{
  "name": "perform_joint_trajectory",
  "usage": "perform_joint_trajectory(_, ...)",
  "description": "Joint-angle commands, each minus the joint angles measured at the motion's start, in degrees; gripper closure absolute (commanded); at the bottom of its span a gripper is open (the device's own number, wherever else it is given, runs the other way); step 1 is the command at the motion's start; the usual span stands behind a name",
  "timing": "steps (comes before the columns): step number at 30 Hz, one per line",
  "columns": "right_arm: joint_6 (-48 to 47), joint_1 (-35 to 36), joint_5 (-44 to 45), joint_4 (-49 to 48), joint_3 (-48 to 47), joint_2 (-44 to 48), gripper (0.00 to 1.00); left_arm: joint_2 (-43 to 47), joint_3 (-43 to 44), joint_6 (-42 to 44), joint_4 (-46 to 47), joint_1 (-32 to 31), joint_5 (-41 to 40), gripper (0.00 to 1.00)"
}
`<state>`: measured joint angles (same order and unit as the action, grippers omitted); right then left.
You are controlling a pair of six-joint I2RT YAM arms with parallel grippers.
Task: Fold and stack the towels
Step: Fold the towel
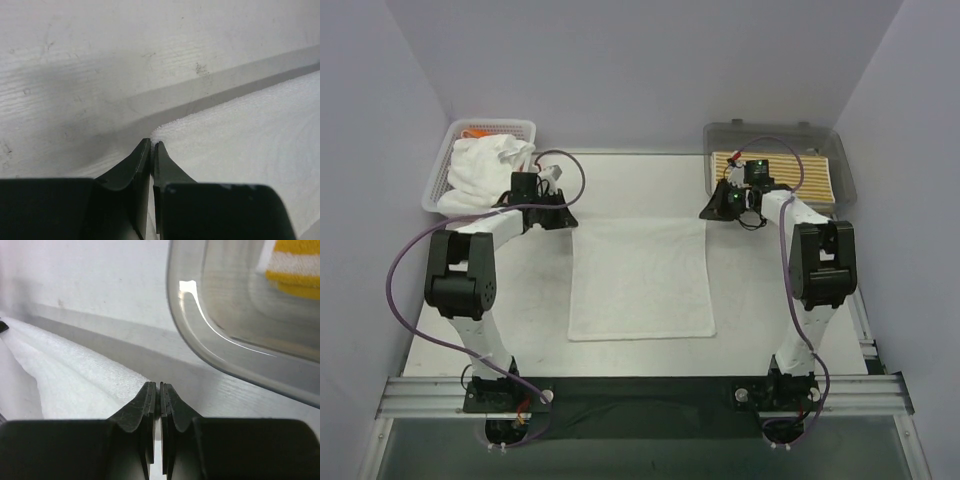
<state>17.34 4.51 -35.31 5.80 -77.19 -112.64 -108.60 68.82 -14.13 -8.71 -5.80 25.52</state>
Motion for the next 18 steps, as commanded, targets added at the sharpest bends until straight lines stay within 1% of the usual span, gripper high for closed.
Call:
perform_joint_trajectory(1,0.06,0.58,2.26,-4.57,-2.09,4.71,1.0,4.71,-1.48,0.07,6.93,1.41,-2.49,1.0)
perform_joint_trajectory(2,0.75,0.85,2.52,-5.44,-2.26,5.15,1.0,6.1,-2.28,0.07,7.91,1.5,-2.58,1.0)
perform_joint_trajectory(3,1.02,1.11,2.7,-7.28,-2.27,5.41,1.0,6.46,-2.54,0.07,10.79,1.67,-2.75,1.0)
perform_joint_trajectory(6,2.25,1.2,3.14,-9.93,-2.18,5.85,1.0,7.61,-3.43,-0.63,13.62,2.11,-2.93,1.0)
perform_joint_trajectory(10,3.66,1.38,3.14,-12.83,-1.21,6.73,1.0,9.53,-4.39,-1.69,15.39,2.46,-2.76,1.0)
perform_joint_trajectory(15,4.01,1.64,2.7,-12.83,1.68,9.71,1.0,14.19,-9.83,-4.23,18.81,2.37,-1.35,1.0)
perform_joint_trajectory(18,4.36,1.64,3.05,-12.83,5.9,12.44,1.0,17.44,-14.21,-4.85,18.82,2.2,-0.73,1.0)
